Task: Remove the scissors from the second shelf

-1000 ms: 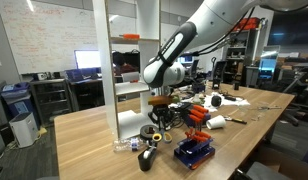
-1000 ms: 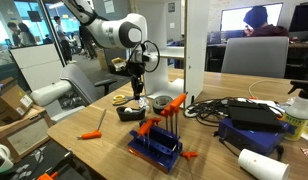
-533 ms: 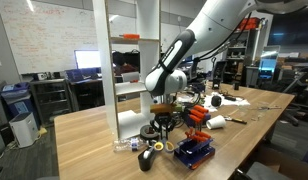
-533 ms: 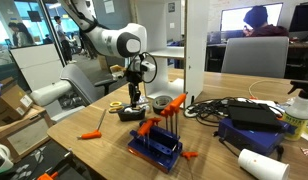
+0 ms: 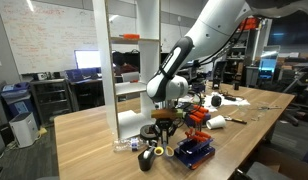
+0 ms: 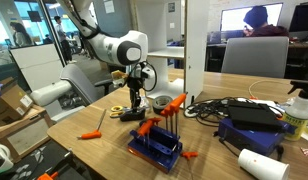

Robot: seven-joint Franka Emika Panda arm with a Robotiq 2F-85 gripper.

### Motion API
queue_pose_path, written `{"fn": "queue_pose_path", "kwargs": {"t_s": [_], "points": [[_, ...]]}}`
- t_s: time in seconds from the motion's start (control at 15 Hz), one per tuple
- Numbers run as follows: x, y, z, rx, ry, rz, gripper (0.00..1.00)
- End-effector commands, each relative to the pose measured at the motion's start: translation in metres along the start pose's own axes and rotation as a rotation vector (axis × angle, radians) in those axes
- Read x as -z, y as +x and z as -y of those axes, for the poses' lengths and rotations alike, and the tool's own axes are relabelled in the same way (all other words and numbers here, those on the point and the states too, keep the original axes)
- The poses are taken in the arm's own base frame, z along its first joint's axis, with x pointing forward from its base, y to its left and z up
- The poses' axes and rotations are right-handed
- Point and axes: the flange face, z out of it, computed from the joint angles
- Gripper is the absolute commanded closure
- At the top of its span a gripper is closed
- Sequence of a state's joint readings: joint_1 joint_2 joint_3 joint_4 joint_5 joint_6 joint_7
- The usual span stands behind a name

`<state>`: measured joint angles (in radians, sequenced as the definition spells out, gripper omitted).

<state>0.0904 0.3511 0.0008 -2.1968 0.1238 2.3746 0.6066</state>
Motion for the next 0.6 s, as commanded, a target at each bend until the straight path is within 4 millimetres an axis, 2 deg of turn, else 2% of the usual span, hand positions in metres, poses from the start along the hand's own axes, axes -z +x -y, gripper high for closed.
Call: {"fn": "queue_pose_path", "kwargs": {"t_s": [0.0,0.4,0.47,0.53], "points": [[-0.0008,0.001,-0.0042,-0.012,0.034,0.0,0.51],[0.0003,0.0016,-0.0057,-0.019,0.041,0.008,0.07],[0.0018,0.0014,-0.006,-0.018,0.042,0.01,0.01],[0.0049,0.0007,-0.0065,-0.017,0.04,0.012,0.0]]}}
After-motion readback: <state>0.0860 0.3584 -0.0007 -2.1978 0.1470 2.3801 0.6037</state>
